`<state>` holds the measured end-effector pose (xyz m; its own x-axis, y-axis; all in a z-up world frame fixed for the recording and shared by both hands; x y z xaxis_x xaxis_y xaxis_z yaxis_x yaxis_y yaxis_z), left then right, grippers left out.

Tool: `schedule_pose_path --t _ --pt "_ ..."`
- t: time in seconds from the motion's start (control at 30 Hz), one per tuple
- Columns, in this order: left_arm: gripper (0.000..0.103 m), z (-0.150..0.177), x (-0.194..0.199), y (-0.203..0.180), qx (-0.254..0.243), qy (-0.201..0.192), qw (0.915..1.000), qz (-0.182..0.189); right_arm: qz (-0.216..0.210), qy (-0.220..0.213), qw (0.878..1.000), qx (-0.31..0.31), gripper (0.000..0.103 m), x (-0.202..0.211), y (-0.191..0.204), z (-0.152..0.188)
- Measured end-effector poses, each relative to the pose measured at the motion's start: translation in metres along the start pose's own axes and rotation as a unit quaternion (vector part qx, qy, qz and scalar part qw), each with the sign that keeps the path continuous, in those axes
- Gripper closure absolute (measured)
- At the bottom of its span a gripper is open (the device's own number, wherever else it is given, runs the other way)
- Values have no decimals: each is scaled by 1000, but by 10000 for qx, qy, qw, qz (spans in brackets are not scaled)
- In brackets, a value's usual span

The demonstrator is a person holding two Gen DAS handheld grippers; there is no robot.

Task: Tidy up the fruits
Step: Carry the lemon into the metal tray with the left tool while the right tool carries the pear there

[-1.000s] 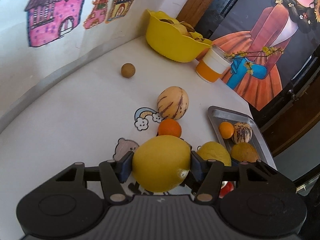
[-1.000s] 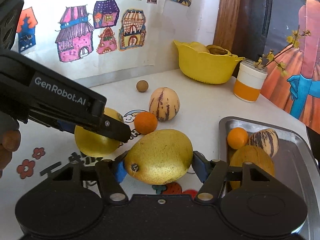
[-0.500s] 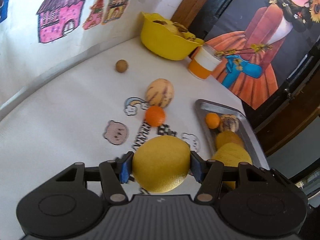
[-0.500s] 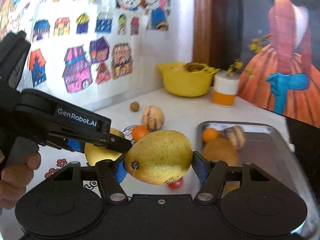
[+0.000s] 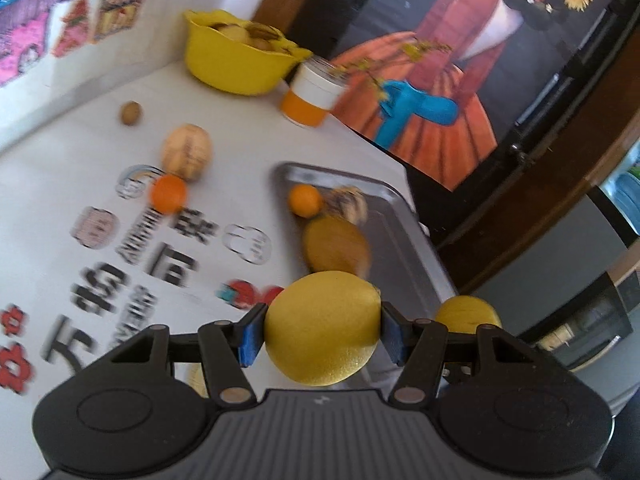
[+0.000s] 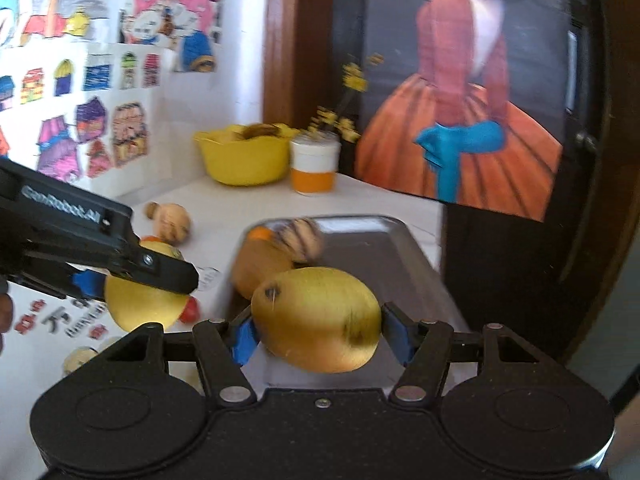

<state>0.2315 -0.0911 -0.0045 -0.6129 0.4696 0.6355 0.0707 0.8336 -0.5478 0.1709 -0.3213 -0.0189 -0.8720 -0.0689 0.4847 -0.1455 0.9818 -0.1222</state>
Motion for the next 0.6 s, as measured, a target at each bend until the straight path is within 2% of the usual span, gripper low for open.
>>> schedule_pose_path --t 0.13,0.6 --pt "40 11 -12 -20 -103 114 9999 75 50 130 9999 -16 44 -7 -9 12" --pt "40 28 -46 -39 -188 450 9988 -30 0 23 10000 -45 43 -14 -14 15"
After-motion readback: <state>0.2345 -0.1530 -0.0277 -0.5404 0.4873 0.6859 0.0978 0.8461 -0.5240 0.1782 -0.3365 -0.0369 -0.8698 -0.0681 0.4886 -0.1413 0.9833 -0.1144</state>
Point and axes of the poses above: each gripper's, at about its wrist camera, not at the fingertips, and x roughly against the way its jaws point, y to its left, z to its underside, the point moved 1 cm from there along -x, roughly the way its jaws point, and after that the axes turned 6 degrees about x, right-handed, at the moved point
